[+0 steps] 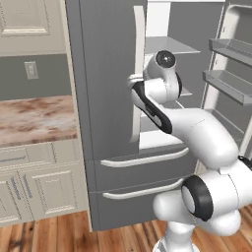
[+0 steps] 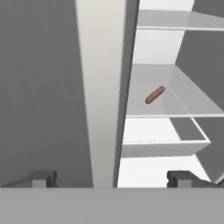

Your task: Move the hot dog bun to the plate on the dining table and place the condiment next to that plate. Then navigate to the fridge and take the sausage and place it on the plate as well.

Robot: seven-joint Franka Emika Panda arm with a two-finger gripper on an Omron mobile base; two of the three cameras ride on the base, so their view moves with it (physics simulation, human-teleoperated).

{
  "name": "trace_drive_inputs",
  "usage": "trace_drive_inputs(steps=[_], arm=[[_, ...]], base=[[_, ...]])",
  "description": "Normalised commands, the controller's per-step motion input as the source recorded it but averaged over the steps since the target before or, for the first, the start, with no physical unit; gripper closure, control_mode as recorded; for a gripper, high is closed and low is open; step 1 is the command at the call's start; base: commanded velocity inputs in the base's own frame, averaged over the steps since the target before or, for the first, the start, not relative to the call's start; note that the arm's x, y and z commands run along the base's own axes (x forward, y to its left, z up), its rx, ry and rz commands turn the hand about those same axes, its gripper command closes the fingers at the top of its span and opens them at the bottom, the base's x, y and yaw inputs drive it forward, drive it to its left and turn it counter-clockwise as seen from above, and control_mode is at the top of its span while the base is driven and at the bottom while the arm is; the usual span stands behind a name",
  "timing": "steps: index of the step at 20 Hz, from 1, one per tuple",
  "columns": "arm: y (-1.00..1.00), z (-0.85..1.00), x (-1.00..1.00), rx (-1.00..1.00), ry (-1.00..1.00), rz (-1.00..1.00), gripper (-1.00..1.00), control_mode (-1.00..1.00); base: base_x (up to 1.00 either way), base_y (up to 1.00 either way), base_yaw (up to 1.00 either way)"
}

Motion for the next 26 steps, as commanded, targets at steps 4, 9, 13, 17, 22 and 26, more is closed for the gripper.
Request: trace_drive_inputs(steps=[4,9,13,17,22,26], arm=[[0.0,-0.07,0.31,0.0,-0.03,0.0,-1.0,-1.0],[0.0,-0.09,0.46,0.0,0.0,0.0,-1.0,-1.0],[0.0,-0.04,0.45,0.01,0.0,0.0,-1.0,-1.0],[0.0,-0.06,0.44,0.0,0.0,0.0,-1.0,-1.0],[0.0,-0.07,0.45,0.0,0.0,0.0,-1.0,-1.0],[0.02,-0.11,0.46,0.0,0.0,0.0,-1.0,-1.0]], base=[[0.0,0.0,0.0],[0.0,0.0,0.0],[0.0,0.0,0.0],[0.0,0.0,0.0],[0.0,0.0,0.0],[0.0,0.0,0.0]])
